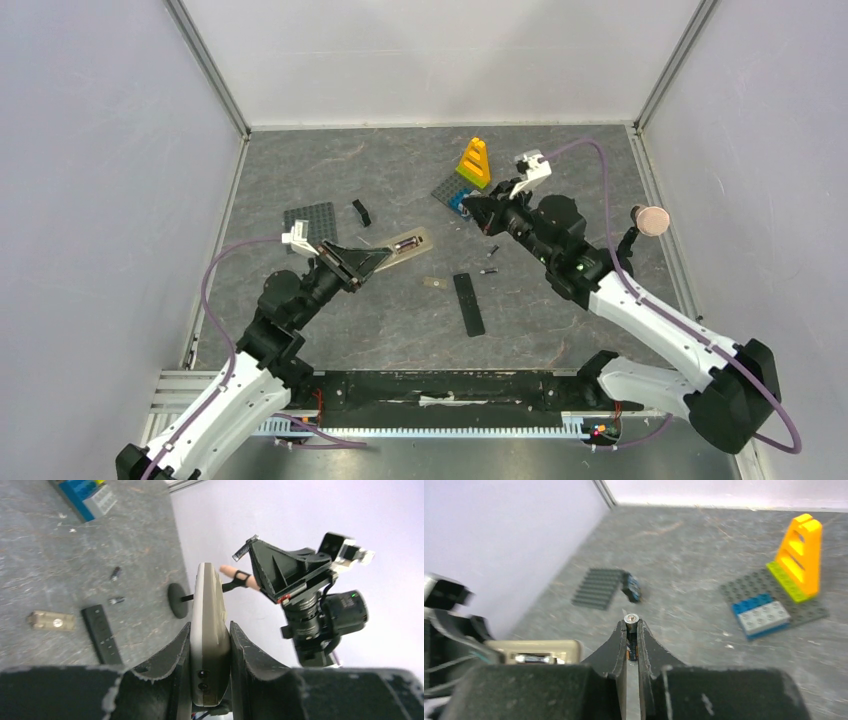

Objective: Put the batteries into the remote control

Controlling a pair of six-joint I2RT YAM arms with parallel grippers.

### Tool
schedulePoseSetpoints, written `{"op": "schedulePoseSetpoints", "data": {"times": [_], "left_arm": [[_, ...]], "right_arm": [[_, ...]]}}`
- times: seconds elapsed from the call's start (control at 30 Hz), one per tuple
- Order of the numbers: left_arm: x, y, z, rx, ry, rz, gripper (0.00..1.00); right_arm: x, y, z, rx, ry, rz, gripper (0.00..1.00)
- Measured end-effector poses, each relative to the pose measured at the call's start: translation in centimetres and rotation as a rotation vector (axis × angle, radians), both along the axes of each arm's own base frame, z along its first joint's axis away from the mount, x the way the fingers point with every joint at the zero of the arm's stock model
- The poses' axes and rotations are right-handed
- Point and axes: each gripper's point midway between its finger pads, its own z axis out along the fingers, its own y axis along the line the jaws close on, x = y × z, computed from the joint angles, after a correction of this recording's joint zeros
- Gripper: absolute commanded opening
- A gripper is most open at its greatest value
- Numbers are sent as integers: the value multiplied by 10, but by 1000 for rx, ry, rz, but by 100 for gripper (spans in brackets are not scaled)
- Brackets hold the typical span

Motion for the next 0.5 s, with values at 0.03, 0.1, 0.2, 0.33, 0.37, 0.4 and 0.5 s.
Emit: {"op": "schedulePoseSetpoints", "data": {"times": [0.03, 0.1, 0.2, 0.33, 0.37, 0.4, 0.5], "left_arm": [[0, 0, 4, -30, -8, 2, 2], [1, 0, 12, -87, -24, 6, 2], [3, 0, 21, -142, -45, 12, 2], [6, 1, 37, -207, -68, 20, 2], [6, 1, 41, -228, -72, 18, 2], [6, 1, 43, -237, -77, 17, 2], [5, 2, 52, -269, -97, 17, 2]], "right_arm": [[-4, 2, 8, 62, 1, -3, 3], [-12, 8, 22, 175, 10, 0, 2], [-28, 21, 36, 323, 40, 11, 2], [-47, 42, 47, 447, 87, 36, 3], [-48, 45, 49, 466, 94, 36, 3], [-48, 49, 51, 484, 101, 34, 3], [-46, 60, 56, 518, 118, 29, 3]]}}
